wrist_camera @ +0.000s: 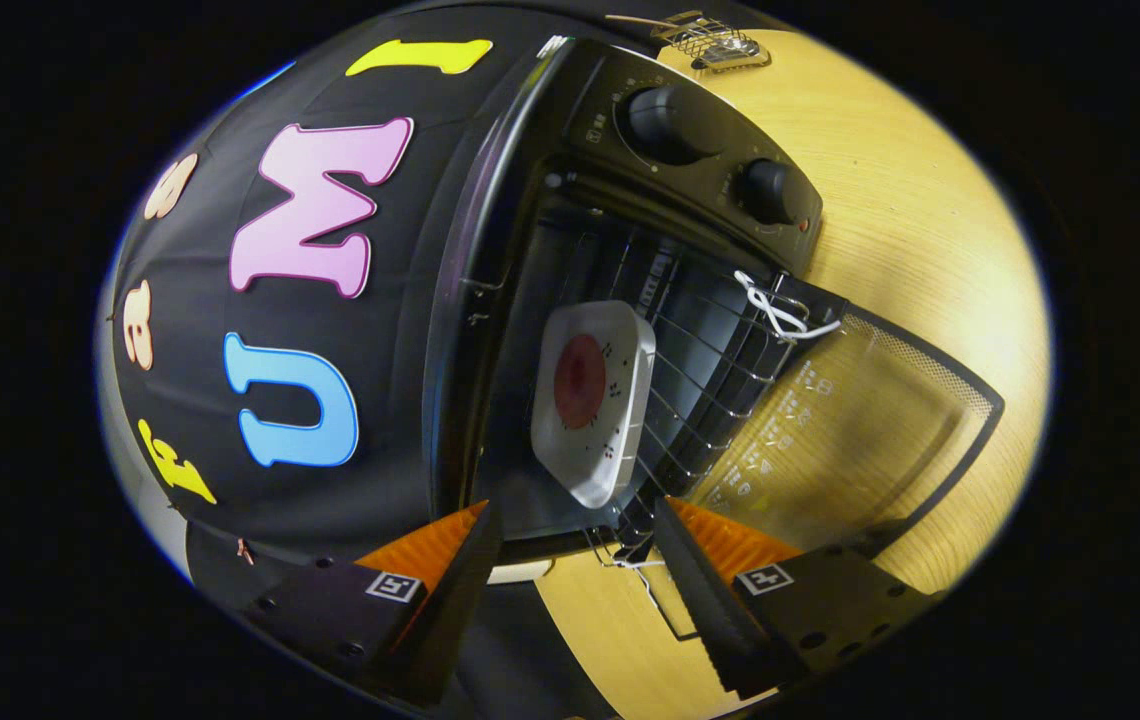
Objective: Open the toaster oven, put the food inside, and close the toaster oven door.
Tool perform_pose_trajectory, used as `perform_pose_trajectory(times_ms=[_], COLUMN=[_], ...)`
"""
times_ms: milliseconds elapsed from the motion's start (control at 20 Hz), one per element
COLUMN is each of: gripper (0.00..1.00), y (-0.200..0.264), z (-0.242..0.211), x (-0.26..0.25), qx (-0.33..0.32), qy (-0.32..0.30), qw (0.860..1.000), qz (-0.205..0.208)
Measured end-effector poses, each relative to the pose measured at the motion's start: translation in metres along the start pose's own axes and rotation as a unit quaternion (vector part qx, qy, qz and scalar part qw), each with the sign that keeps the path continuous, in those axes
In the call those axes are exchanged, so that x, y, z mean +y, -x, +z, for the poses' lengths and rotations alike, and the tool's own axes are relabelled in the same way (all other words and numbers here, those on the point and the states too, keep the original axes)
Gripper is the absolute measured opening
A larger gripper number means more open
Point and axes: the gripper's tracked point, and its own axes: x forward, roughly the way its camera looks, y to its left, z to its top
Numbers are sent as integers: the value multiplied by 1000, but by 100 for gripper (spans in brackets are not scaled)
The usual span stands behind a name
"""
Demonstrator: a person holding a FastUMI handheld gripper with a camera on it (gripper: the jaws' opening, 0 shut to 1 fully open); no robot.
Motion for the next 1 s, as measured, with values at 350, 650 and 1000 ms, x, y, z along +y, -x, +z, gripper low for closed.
perform_pose_trajectory(times_ms=[350,650,1000], gripper=[98,98,99], y=[55,93,110], z=[-13,-38,-55], x=[15,6,-34], qx=[-15,-36,-61], qy=[75,287,527], qw=[997,957,844], qz=[11,-10,-78])
